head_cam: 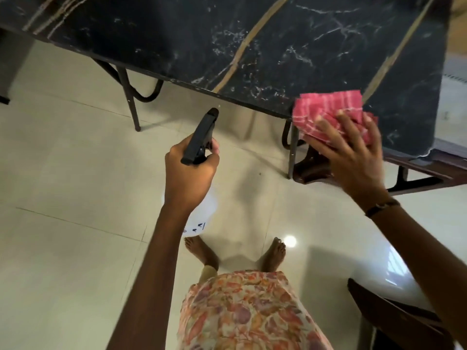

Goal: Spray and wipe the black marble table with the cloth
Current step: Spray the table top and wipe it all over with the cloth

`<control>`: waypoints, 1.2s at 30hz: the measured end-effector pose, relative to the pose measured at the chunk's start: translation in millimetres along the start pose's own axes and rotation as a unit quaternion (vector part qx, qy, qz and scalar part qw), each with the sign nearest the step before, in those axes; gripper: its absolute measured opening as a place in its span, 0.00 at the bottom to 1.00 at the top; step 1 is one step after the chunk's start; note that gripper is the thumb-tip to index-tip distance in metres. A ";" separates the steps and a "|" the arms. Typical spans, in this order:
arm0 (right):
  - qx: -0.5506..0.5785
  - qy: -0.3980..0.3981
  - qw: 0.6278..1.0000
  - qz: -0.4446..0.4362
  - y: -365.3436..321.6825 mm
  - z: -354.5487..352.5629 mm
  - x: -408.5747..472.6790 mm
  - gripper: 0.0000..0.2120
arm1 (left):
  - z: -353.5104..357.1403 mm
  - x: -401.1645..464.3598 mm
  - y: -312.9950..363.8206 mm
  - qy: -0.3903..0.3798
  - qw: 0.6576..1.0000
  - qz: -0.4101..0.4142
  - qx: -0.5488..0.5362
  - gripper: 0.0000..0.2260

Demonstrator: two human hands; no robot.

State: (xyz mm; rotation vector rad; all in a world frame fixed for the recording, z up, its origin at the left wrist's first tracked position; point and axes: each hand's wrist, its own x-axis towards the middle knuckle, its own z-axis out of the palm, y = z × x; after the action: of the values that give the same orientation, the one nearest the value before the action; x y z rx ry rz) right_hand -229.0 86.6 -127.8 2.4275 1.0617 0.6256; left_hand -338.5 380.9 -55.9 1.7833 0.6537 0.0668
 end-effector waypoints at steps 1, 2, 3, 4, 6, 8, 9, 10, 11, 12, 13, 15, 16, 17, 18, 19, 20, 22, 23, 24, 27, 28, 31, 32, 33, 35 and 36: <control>0.006 -0.005 1.000 0.007 10.4 1.8 -15.1 0.34 | 7.3 -4.8 1.9 -0.006 1.000 -0.002 0.000 0.03; 0.014 -0.013 1.000 0.013 15.5 2.7 -23.2 0.34 | 14.4 -9.5 3.8 -0.010 1.000 -0.003 0.001 0.04; 0.019 -0.020 0.999 0.019 15.3 2.7 -24.2 0.37 | 21.2 -14.0 5.3 -0.014 1.000 -0.004 0.003 0.07; 0.020 -0.026 0.999 0.025 10.2 2.2 -19.6 0.40 | 26.6 -17.7 6.9 -0.017 1.000 -0.005 0.005 0.08; 0.019 -0.018 0.999 0.029 -5.8 -0.3 0.6 0.43 | 38.8 -24.6 10.0 -0.020 1.000 -0.008 0.009 0.10; 0.017 0.008 1.000 0.007 -23.1 -2.4 27.3 0.42 | 52.0 -29.9 13.0 -0.021 1.000 -0.011 0.009 0.11; 0.020 0.015 1.000 -0.008 -31.1 -4.3 41.1 0.41 | 57.1 -31.9 13.6 -0.023 1.000 -0.012 0.011 0.11; 0.026 0.018 0.999 -0.023 -35.6 -5.3 50.6 0.40 | 64.5 -34.0 14.3 -0.026 0.999 -0.012 0.016 0.11; 0.033 0.020 0.999 -0.036 -37.0 -5.2 56.0 0.40 | 71.6 -35.7 14.9 -0.028 0.999 -0.010 0.022 0.10; 0.038 0.019 0.998 -0.048 -34.3 -4.4 55.7 0.40 | 79.0 -37.5 16.2 -0.030 0.999 -0.007 0.028 0.10; 0.039 0.019 0.997 -0.057 -27.8 -3.4 50.0 0.40 | 85.9 -39.2 17.3 -0.034 0.999 -0.004 0.032 0.11; 0.030 0.018 0.998 -0.057 -6.9 2.4 25.1 0.41 | 98.4 -42.5 21.7 -0.042 0.999 0.001 0.035 0.12; 0.024 0.019 0.998 -0.051 7.1 7.2 6.5 0.40 | 105.8 -44.7 25.0 -0.047 0.998 0.003 0.037 0.13; 0.017 0.023 0.999 -0.042 22.3 12.1 -14.5 0.39 | 113.3 -47.1 29.0 -0.053 0.998 0.005 0.038 0.13; 0.011 0.031 0.999 -0.034 37.8 17.6 -36.4 0.38 | 121.0 -49.5 33.0 -0.058 0.998 0.007 0.037 0.13; 0.008 0.039 0.999 -0.025 52.4 22.1 -56.8 0.37 | 127.6 -51.9 36.9 -0.063 0.997 0.008 0.035 0.13; 0.009 0.040 0.999 -0.021 66.3 25.2 -75.0 0.36 | 135.2 -54.5 41.1 -0.068 0.997 0.010 0.035 0.13; 0.025 0.026 0.999 -0.031 84.0 28.3 -95.4 0.34 | 149.0 -59.3 48.4 -0.075 0.996 0.015 0.035 0.12; 0.037 0.020 0.999 -0.031 86.1 27.8 -97.1 0.33 | 154.9 -61.1 51.2 -0.078 0.996 0.018 0.035 0.11; 0.049 0.021 0.998 -0.022 84.0 26.2 -94.1 0.31 | 159.4 -62.6 53.3 -0.080 0.996 0.020 0.035 0.10; 0.082 0.030 0.996 -0.008 73.5 22.1 -77.9 0.31 | 174.5 -65.9 57.6 -0.084 0.996 0.025 0.034 0.12; 0.096 0.027 0.995 -0.020 71.3 22.0 -72.4 0.33 | 179.8 -66.8 58.8 -0.085 0.996 0.025 0.034 0.13; 0.131 0.012 0.990 -0.060 78.0 22.8 -68.0 0.37 | 195.7 -69.4 61.9 -0.088 0.995 0.027 0.044 0.13; 0.141 0.008 0.988 -0.057 83.8 22.1 -74.0 0.36 | 200.7 -70.3 63.6 -0.089 0.994 0.028 0.051 0.13; 0.152 0.007 0.987 -0.043 88.7 22.4 -84.3 0.34 | 204.9 -71.2 65.6 -0.092 0.994 0.029 0.057 0.13; 0.186 0.025 0.982 0.027 94.6 24.9 -113.0 0.28 | 210.6 -73.0 69.3 -0.100 0.992 0.030 0.064 0.13; 0.220 0.035 0.972 0.079 95.0 26.2 -128.0 0.28 | 213.4 -74.1 70.9 -0.105 0.992 0.028 0.067 0.13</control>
State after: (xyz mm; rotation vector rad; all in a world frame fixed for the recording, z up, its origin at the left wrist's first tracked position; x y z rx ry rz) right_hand -238.0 -74.7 -128.2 2.9162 1.1407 0.5768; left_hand -294.2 148.9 -39.7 1.9078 0.4652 -0.1276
